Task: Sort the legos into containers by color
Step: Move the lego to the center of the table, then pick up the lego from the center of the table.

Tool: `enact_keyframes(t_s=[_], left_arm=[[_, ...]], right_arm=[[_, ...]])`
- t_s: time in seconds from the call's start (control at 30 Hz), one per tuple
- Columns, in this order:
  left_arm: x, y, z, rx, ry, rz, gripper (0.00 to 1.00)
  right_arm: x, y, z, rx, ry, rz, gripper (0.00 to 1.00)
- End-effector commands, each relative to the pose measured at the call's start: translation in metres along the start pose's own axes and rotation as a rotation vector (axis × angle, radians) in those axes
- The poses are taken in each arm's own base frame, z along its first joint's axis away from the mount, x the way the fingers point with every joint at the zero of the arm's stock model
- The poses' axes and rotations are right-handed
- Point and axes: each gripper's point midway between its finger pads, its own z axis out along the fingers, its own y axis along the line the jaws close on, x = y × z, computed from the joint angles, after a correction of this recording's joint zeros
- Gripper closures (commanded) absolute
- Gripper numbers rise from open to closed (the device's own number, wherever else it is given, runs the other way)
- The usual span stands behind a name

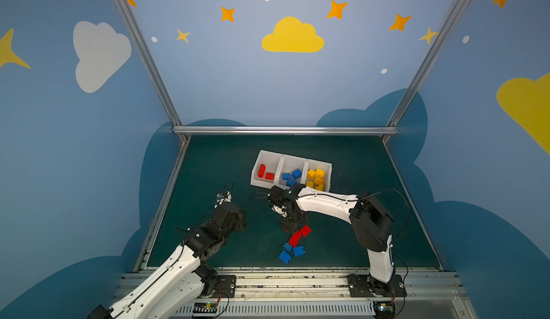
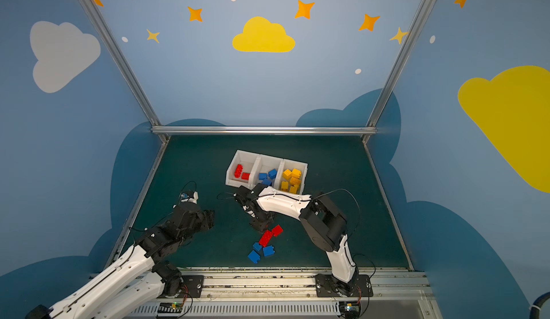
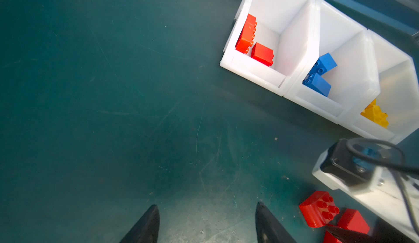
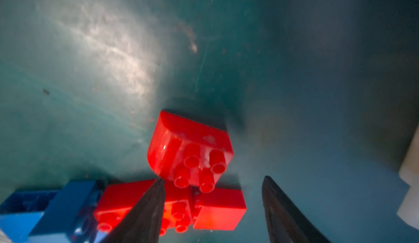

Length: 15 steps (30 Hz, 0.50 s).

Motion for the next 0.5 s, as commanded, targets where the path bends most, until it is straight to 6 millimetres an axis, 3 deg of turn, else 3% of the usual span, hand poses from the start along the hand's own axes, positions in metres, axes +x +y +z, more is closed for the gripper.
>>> enact_keyframes(t_s=[0.0, 0.27, 0.47], left_arm=[[0.004, 0.005, 0.001, -0.016, 0.005, -0.006, 0.33], [0.003, 0.007, -0.001, -0.023, 0.005, -0.002, 0.33], [0.001, 0.006, -0.001, -0.023, 0.002, -0.003, 0.33]], right_arm=[[-0.015, -0.002, -0.002, 0.019, -0.025, 0.023, 0.32], [-0.036, -0.014, 0.001, 0.023, -0.028, 0.104, 0.34], [-0.032, -0.011, 0.004, -0.014, -0.019, 0.113, 0.42]])
